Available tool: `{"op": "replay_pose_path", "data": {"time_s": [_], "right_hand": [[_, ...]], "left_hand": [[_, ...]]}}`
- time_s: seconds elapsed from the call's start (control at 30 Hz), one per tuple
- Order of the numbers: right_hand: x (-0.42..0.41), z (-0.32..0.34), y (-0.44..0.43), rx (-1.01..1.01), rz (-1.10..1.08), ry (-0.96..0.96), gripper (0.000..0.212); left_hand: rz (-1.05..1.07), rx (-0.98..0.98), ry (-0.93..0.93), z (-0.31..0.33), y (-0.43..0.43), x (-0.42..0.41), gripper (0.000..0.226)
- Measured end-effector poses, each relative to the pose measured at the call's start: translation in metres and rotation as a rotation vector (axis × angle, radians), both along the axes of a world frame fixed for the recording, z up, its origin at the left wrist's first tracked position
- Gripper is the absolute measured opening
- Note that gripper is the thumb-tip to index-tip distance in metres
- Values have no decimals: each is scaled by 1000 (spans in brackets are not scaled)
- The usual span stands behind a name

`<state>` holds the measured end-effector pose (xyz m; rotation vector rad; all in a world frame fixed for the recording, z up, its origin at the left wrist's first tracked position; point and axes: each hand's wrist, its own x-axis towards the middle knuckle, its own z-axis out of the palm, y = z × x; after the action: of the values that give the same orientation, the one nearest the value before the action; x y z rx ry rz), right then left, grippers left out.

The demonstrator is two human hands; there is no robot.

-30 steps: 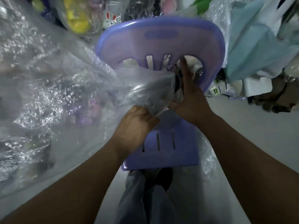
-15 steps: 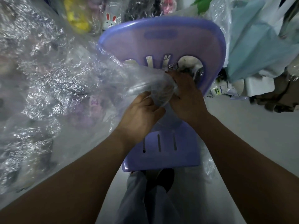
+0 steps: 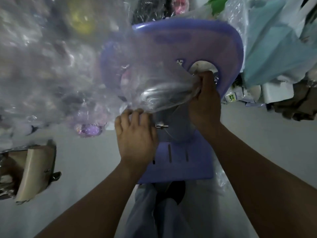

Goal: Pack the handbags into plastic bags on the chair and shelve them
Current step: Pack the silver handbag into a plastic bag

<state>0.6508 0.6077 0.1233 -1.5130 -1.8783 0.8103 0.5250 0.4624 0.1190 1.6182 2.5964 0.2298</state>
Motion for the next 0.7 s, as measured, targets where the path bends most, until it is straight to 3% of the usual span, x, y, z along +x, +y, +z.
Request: {"op": "replay_pose_path", "data": {"time_s": [0.1,0.23,0.33,0.47,0.57,0.63,0.67,0.7], "right_hand": [[-3,0,-4,12,-52,15,22],[-6,-2,-9,42,-100,26,34],[-8,3,-11,71,-117,39,43],[-8,8,-10,100,-126,22,32],[-6,9,-5,21,-132,46,29],[-3,11,1,-46,-97,81,22],[-1,12,4,-64,-75,95,21],[1,13,6,-76,-57,101,21]], "left_hand": [[290,130,-122,-1,2,-6,24],[567,285,-548,14,23,-5,29],[674,337,-718,22,35,5,34],[833,408,-1056,19,52,5,49],[743,441,-1066,25,59,2,19],[612,360,-1033,32,56,2,20],[563,310,-1044,30,54,1,10],[579,257,-1046,26,53,0,16]]}}
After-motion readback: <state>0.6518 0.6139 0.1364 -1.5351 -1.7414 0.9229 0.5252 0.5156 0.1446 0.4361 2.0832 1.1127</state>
